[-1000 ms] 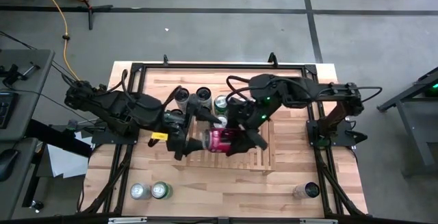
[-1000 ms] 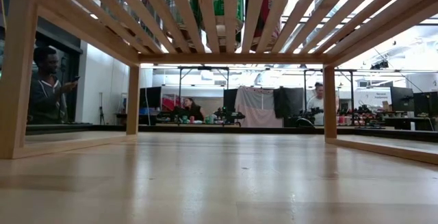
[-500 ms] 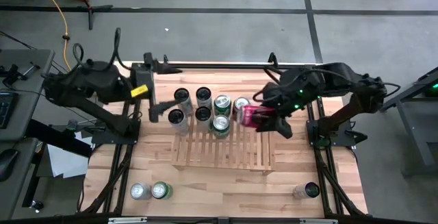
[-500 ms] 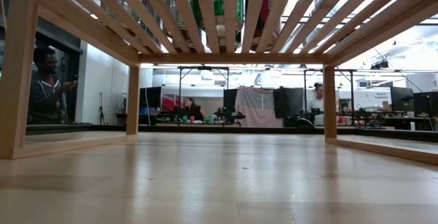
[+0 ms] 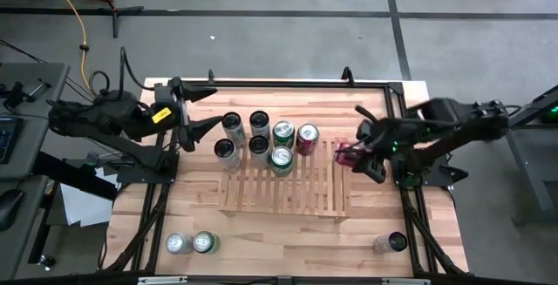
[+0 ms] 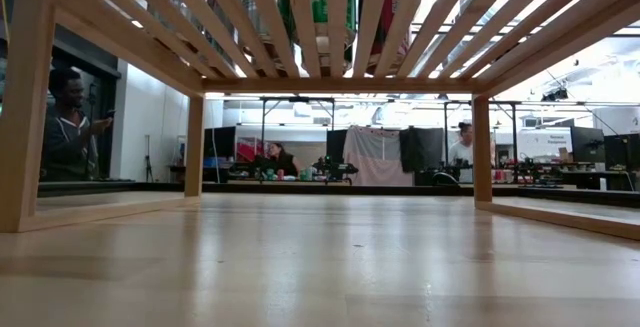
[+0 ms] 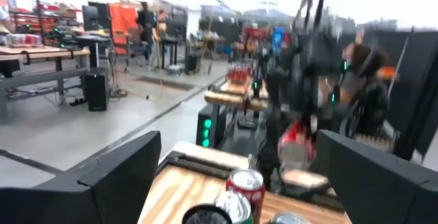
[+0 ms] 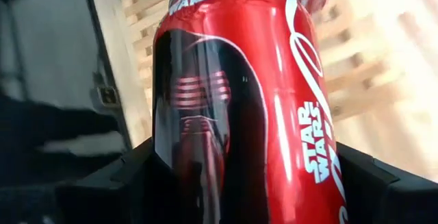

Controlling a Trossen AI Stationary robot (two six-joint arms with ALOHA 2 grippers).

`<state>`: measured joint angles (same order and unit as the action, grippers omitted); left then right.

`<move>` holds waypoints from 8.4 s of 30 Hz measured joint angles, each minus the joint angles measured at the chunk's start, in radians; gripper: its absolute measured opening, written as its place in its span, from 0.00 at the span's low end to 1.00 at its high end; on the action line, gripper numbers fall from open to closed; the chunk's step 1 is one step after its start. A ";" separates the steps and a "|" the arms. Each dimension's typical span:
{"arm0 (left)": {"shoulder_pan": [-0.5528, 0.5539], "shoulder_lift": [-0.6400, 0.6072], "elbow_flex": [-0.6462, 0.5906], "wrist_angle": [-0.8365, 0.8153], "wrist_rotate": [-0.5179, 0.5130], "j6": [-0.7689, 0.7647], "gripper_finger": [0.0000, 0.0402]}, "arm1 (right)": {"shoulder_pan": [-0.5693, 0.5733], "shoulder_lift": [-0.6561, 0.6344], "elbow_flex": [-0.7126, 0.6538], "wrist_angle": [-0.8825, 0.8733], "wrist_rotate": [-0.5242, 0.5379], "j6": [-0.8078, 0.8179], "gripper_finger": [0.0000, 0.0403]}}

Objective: Place canned beverage on shelf
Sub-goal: Put the red soda can aligned with other red soda can on the shelf, then put the white pink soda can aligned with other white pink soda can on the shelf

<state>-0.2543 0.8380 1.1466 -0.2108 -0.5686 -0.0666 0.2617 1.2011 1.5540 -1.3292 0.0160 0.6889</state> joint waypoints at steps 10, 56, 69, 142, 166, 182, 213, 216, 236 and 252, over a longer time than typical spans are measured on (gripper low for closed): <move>0.000 0.008 -0.025 0.130 -0.028 -0.027 0.95 | 0.069 -0.272 -0.758 1.190 0.214 0.153 0.71; 0.139 0.537 0.217 0.460 0.325 -0.008 0.66 | -0.029 0.128 -0.259 1.464 0.361 -0.488 0.81; 0.166 0.502 0.217 0.431 0.312 0.076 0.66 | -0.021 -0.073 -0.258 1.179 0.351 -0.371 0.95; 0.023 0.920 0.440 -0.031 0.037 -0.086 0.79 | 0.002 -0.219 -0.259 0.972 0.594 -0.350 0.96; 0.026 0.918 0.441 0.017 0.045 -0.054 0.80 | 0.001 -0.219 -0.259 0.972 0.594 -0.349 0.96; 0.002 0.712 0.477 -0.102 0.056 0.119 0.80 | 0.000 -0.219 -0.260 0.947 0.594 -0.356 0.96; -0.671 0.207 0.253 -0.954 -0.115 -0.770 0.80 | 0.000 -0.178 -0.260 0.930 0.560 -0.107 0.96; -0.744 0.184 0.186 -0.951 -0.115 -0.870 0.80 | 0.001 -0.156 -0.260 0.911 0.524 -0.059 0.96; -0.775 0.239 0.144 -0.947 -0.183 -1.122 0.80 | 0.089 -0.107 -0.259 0.378 -0.184 0.416 0.96; -0.694 0.239 0.144 -0.952 -0.254 -1.153 0.80 | 0.678 0.096 -0.259 0.055 -0.197 1.344 0.96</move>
<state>-0.9484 1.0771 1.2911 -1.1625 -0.8227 -1.2191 0.9397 1.2973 1.2945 -1.2738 -0.1808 2.0331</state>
